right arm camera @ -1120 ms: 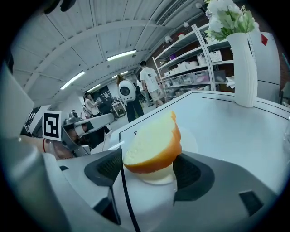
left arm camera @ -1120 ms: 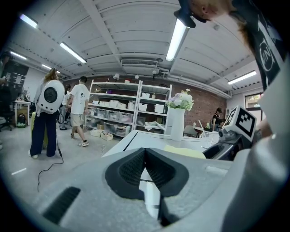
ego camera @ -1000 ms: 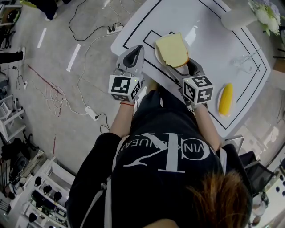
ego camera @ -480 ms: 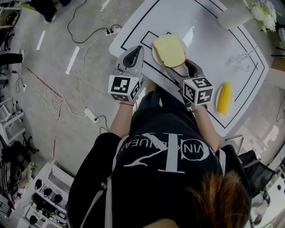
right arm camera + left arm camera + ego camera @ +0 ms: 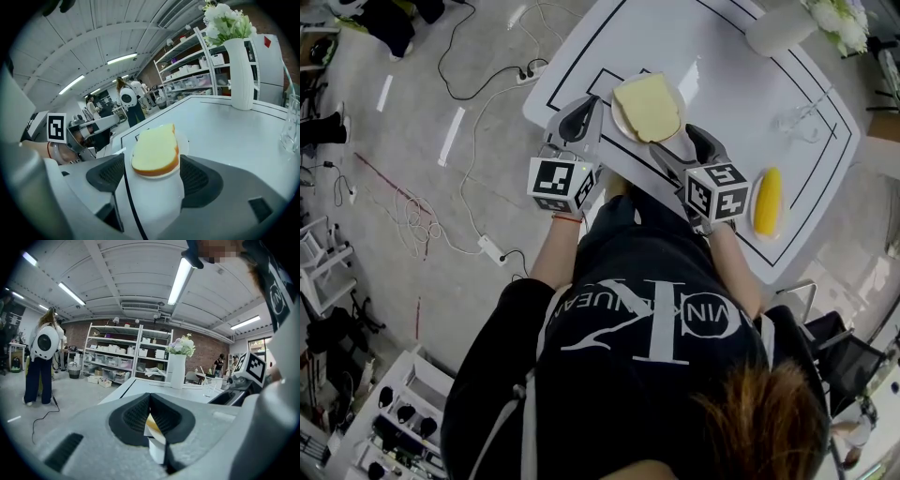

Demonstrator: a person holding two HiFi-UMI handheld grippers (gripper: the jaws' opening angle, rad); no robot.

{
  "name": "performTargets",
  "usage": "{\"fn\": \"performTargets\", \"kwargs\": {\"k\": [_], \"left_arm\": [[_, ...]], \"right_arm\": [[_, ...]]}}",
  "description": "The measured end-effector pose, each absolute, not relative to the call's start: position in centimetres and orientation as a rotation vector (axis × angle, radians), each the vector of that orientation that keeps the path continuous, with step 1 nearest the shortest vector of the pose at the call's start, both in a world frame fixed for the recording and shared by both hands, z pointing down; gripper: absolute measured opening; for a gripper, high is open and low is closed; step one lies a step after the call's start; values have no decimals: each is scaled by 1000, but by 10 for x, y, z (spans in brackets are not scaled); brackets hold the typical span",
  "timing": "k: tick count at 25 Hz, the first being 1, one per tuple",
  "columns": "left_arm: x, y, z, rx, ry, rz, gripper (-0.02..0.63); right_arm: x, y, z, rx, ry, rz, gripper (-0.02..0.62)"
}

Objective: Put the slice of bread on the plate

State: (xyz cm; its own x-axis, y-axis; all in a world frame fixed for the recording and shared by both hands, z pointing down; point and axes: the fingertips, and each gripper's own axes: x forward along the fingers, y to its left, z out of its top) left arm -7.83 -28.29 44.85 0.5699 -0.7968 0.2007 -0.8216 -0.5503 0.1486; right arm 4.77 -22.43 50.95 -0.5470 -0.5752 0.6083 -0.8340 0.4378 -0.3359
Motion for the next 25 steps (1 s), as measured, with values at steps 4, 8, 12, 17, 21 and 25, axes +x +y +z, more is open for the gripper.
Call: {"fn": "performTargets", "kwargs": {"k": [4,8,12,17,21,25], "left_arm": [[-75,-283,445,2588,-1346,160,5],[-77,-284,441,2596,-1354,157,5],[-77,-283,437,2603,-1361,154,5],[-77,-284,431,2615,-1367,146,5],[-77,-286,425,2621,-1370,137,5],[-79,-290,417,2620,-1379,113,5]], "right_arm": [[54,-228,503,1222,-2302,861,363],[56,-232,496,1234,-2328,832,323],[59,-234,484,1252,-2362,763,210],[60,-237,465,1266,-2442,697,92],[66,-243,451,1322,-2479,637,3],[74,-249,439,1370,-2520,608,2]]}}
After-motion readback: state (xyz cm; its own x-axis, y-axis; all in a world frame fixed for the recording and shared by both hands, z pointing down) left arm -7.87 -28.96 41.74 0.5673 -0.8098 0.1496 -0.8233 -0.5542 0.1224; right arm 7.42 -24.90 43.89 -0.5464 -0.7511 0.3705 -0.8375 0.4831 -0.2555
